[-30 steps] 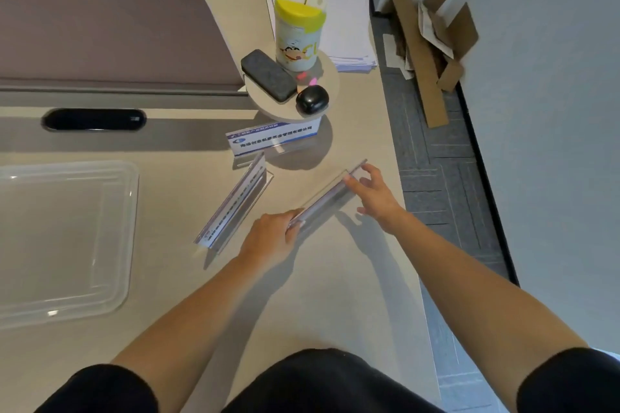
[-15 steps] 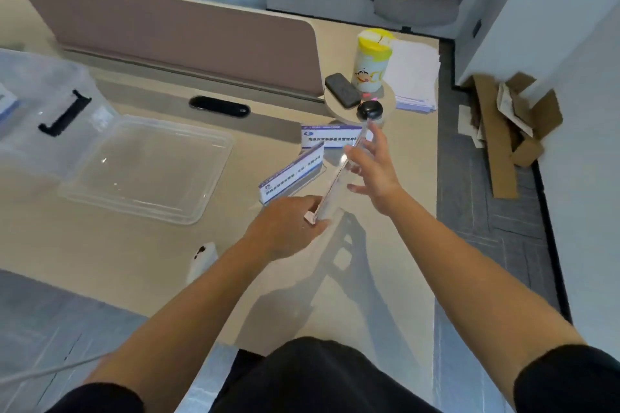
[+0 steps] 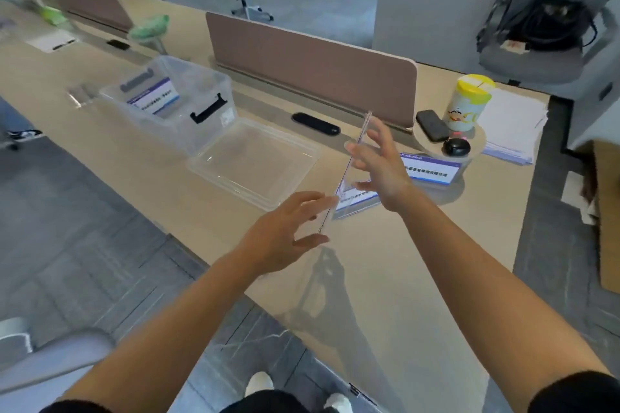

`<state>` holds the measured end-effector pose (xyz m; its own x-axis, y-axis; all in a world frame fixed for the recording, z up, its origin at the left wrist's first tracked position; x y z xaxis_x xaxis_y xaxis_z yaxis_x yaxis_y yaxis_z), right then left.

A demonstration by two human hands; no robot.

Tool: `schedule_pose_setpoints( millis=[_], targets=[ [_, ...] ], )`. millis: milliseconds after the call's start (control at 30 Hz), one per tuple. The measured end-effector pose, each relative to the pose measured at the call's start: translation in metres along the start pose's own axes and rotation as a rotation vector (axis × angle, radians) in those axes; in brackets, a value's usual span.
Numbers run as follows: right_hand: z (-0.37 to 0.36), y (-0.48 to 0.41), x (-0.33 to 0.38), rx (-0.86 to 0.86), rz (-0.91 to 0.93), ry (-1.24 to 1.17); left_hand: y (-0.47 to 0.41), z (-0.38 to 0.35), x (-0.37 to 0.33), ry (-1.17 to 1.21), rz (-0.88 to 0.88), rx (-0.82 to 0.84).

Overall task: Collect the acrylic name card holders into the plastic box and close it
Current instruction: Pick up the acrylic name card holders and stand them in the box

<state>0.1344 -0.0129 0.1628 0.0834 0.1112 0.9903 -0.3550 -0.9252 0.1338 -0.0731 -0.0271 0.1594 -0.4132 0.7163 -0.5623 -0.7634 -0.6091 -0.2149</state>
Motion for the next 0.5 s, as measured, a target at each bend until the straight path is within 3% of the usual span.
schedule_pose_setpoints(
  millis=[233,500],
  targets=[
    [-0.113,-0.024,-0.004,0.149,-0.043,0.069,0.047,0.05,0.073,-0.07,0.074,-0.065],
    [-0.297,-0.067,0.01,0.235,-0.035,0.156,0.107,0.152,0.201,-0.02,0.114,-0.198]
  ],
)
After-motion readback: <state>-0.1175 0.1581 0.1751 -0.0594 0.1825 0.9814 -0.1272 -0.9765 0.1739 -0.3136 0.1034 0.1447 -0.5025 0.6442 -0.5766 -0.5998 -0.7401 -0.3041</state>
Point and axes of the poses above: each hand's wrist, its own y-axis away from the middle knuckle, its own z-axis out of the back of the hand, x = y × z, the point moved 5 cm from there along -y, towards the middle knuckle, and after that the axes turned 2 degrees about -x, right-handed, at the moved point
